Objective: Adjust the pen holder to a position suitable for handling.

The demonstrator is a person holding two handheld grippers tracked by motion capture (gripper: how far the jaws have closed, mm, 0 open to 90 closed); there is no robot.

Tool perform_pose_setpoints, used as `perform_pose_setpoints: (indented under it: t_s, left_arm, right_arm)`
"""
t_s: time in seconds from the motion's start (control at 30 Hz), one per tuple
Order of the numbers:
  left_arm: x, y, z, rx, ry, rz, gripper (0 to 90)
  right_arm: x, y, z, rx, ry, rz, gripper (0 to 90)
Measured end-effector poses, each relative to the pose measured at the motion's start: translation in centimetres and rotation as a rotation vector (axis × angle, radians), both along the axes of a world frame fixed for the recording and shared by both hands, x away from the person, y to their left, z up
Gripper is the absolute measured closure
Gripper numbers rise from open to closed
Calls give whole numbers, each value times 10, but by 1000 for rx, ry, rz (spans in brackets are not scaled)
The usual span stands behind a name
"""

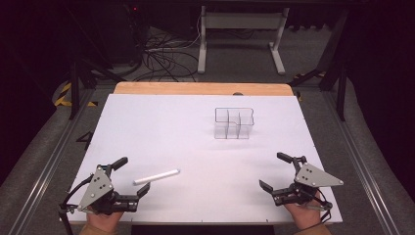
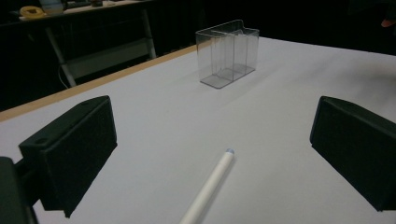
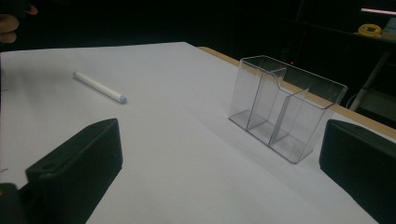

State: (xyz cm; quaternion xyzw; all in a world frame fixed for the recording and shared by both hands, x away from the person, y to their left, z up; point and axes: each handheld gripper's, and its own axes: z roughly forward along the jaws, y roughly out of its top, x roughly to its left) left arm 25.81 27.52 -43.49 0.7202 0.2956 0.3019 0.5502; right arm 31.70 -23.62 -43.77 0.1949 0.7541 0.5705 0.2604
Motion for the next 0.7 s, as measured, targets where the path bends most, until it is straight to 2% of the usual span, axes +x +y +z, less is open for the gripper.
perform_pose_setpoints:
  t_s: [0.1, 0.4, 0.53, 0.7]
  left_arm:
    - [0, 2, 0, -15, 12, 1, 16]
    - [-2, 4, 2, -19, 18, 1, 22]
    - [-3, 6, 4, 3, 35, 32, 29]
    - [-4, 6, 4, -9, 37, 14, 30]
  right_arm:
    - [-1, 1, 0, -10, 10, -1, 18]
    - [-2, 5, 4, -27, 20, -2, 55]
    - [-2, 7, 5, -34, 25, 3, 65]
    - [0, 11, 10, -60, 28, 4, 83]
